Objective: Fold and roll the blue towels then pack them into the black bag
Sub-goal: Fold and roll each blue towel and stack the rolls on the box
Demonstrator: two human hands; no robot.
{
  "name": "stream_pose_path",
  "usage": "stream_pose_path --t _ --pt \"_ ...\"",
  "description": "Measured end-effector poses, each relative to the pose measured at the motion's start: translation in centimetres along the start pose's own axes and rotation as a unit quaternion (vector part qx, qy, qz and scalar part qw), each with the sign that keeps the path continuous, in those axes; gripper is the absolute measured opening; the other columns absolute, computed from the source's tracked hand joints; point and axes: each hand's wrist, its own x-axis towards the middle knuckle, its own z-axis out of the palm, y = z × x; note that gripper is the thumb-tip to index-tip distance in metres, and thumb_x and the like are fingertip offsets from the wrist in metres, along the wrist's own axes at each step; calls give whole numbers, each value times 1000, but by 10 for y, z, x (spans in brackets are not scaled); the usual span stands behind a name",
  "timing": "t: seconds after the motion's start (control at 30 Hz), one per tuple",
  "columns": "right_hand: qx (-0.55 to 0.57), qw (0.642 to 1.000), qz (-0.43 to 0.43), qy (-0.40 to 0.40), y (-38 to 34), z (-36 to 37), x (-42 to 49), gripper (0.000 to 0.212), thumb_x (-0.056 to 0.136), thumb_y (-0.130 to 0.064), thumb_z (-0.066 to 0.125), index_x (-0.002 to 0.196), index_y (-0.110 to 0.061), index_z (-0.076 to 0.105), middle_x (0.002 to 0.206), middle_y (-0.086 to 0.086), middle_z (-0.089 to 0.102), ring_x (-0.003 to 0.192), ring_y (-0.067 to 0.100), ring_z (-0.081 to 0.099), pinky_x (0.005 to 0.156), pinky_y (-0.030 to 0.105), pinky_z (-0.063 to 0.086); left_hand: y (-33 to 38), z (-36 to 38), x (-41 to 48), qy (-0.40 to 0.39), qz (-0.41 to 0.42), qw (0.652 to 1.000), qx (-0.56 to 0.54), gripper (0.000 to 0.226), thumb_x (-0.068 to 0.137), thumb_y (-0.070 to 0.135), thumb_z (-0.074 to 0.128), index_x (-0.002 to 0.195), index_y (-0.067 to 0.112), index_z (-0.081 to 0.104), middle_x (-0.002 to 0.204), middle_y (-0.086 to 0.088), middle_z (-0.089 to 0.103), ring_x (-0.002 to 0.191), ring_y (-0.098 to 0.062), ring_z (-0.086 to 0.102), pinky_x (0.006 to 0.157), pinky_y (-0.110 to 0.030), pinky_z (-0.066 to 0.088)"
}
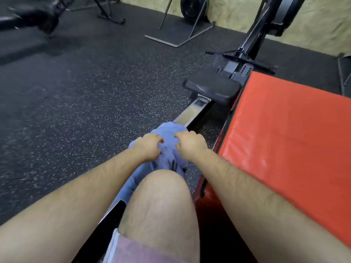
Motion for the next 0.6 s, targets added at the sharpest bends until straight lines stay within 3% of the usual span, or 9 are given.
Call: stream_pose_path --t 0.17,0.27,0.4,0.5,0.6 --pt "20 996 -15 -88 -22 9 15 35 96 -31 54 130 -24 60 131 2 61 121 27 57 94 38 49 -40 24 -2 2 28 999 34 27 91 28 59 117 25 66 124 -2 59 110 -29 52 89 -35 44" --pt "70 993 -35 -86 -33 15 19 35 96 -32 54 128 -19 62 128 5 62 118 27 58 95 37 49 -49 27 -5 53 48 997 25 21 92 16 55 109 18 67 116 -4 60 104 -29 50 76 -34 39" --pt "102 991 -55 -67 -45 16 19 45 95 -46 59 124 -13 65 120 6 68 114 25 59 95 35 42 -47 11 -2 162 54 978 -120 23 80 1 53 95 13 63 95 -6 60 90 -25 47 79 -44 45" --pt "200 980 -19 -10 -45 5 20 23 97 -41 60 98 -18 63 93 4 67 89 23 57 71 31 32 -41 -16 8 232 77 949 -201 19 80 1 54 89 16 61 88 -1 58 86 -23 48 81 -42 44" --pt "263 963 12 51 -38 -19 27 21 96 -34 58 78 -27 50 78 -6 57 85 25 58 66 34 36 -38 -35 12 238 73 934 -257 12 86 12 57 92 20 61 90 5 60 89 -21 52 82 -36 44"
